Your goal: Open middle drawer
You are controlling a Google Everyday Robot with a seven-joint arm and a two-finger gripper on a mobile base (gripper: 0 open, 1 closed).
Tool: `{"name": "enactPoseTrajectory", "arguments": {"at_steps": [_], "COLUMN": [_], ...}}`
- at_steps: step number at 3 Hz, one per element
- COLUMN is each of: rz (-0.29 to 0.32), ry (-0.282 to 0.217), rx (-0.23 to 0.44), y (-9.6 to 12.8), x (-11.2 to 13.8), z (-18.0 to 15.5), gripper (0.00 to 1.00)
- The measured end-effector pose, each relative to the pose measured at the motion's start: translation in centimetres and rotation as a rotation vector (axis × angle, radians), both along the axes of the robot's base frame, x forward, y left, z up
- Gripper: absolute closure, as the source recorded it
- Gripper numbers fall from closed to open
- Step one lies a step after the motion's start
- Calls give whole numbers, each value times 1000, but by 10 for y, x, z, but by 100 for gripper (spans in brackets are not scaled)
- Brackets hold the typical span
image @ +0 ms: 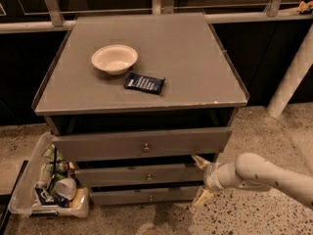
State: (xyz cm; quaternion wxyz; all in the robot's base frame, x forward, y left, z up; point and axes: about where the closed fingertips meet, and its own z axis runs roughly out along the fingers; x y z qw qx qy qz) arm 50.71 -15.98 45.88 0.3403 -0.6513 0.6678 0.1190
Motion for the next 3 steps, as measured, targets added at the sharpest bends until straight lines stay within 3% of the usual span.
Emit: {"name": "enactPoseTrajectory", "arguments": {"at_steps": [2, 3], "rz": [5, 25], "ry": [2, 0], "rx": [17, 51], "y": [5, 19], "x": [4, 25], "z": [-7, -26], "gripper": [0, 0]}}
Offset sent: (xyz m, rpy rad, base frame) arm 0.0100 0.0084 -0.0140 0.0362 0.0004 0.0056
